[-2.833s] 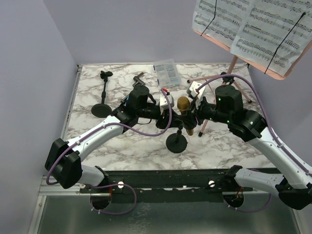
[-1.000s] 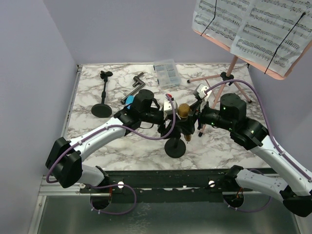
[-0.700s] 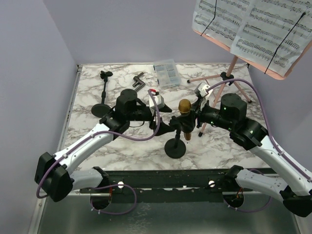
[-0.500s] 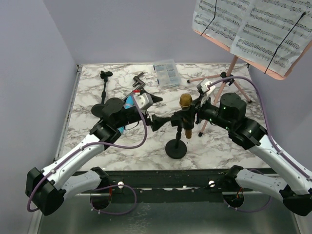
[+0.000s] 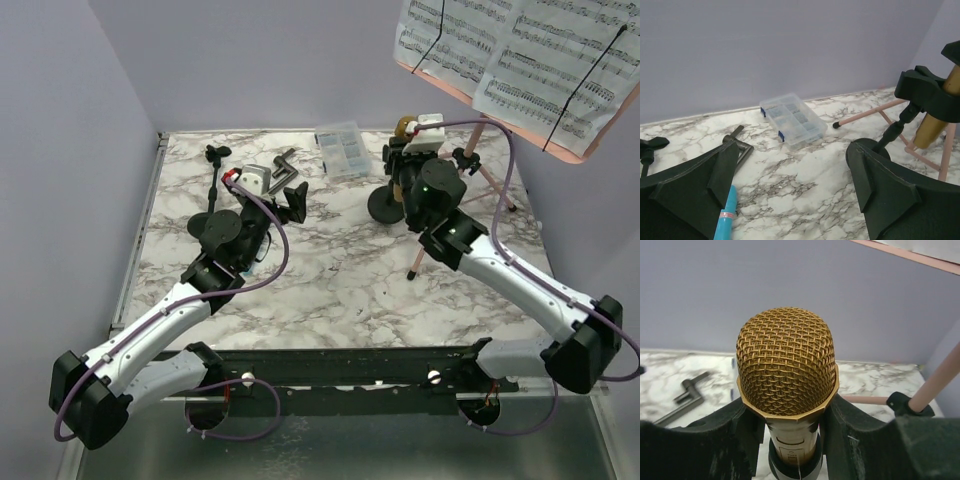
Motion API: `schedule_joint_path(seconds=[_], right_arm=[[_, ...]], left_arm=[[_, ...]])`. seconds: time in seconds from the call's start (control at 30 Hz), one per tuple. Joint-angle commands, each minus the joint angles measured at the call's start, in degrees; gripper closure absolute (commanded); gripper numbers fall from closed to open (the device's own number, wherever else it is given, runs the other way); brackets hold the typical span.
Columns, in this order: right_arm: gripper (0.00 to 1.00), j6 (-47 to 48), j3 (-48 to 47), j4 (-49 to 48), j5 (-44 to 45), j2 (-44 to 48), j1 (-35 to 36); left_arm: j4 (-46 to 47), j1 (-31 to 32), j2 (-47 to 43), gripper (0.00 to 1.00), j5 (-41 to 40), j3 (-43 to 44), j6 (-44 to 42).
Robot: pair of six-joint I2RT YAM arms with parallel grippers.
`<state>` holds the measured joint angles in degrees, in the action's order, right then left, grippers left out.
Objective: Set up the instrument practice props
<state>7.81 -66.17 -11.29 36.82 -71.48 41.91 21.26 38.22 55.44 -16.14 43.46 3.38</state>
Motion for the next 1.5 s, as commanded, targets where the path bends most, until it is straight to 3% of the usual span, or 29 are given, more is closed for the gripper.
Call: schedule_joint_path(seconds=[0.0,0.3,0.53,0.6,0.73,0.8,0.9,1.07,1.17,1.3,1.47], right_arm=[[0.89,8.9,-3.6,-23.6,12.9,-6.4,-1.0],[0.91,10.6,-8.0,-33.1,19.6,-19.0,-5.4],[0.85,5.8,-7.7,-30.4,18.5,-20.9,-6.1],[0.7,5.0,-7.9,-28.6,18.3,-20.9,-6.1],[0.26,1.9,-8.0,-21.4,16.5,-18.9,-6.1],[0.13,-1.8,-7.2,-15.9,14.5,-16.5,-6.1],[0.0,-7.5,-5.1,-7.9,5.7,-11.2,-6.1],[0.0,-16.7,-5.1,13.5,-15.4,-1.9,-6.1],[0.0,-19.1,-1.3,21.3,-25.9,5.6,-6.1],[0.0,-21.5,9.2,23.6,-39.4,15.8,-6.1],[0.0,-27.7,22.7,15.0,-58.3,18.1,-6.1]], left_arm=[[1.6,0.0,-1.7,0.01,-4.7,-0.1,1.7],[1.5,-0.1,-1.5,0.01,-2.8,-0.3,3.1],[1.4,0.0,-0.9,0.01,-2.6,-0.1,3.2],[1.3,-0.1,-0.7,0.01,-2.6,0.0,3.1],[0.8,-0.1,0.0,0.01,-2.8,0.2,3.0],[0.5,0.0,0.2,0.01,-2.9,0.3,3.0],[0.4,0.0,0.6,0.01,-3.7,0.4,2.7],[-0.2,-0.1,0.9,0.01,-4.9,0.6,2.3],[-0.3,-0.2,1.8,0.01,-6.8,0.8,2.4],[-0.5,-1.5,3.6,0.01,-6.2,1.2,6.0],[-5.2,-6.7,10.6,0.01,-4.5,4.2,13.8]])
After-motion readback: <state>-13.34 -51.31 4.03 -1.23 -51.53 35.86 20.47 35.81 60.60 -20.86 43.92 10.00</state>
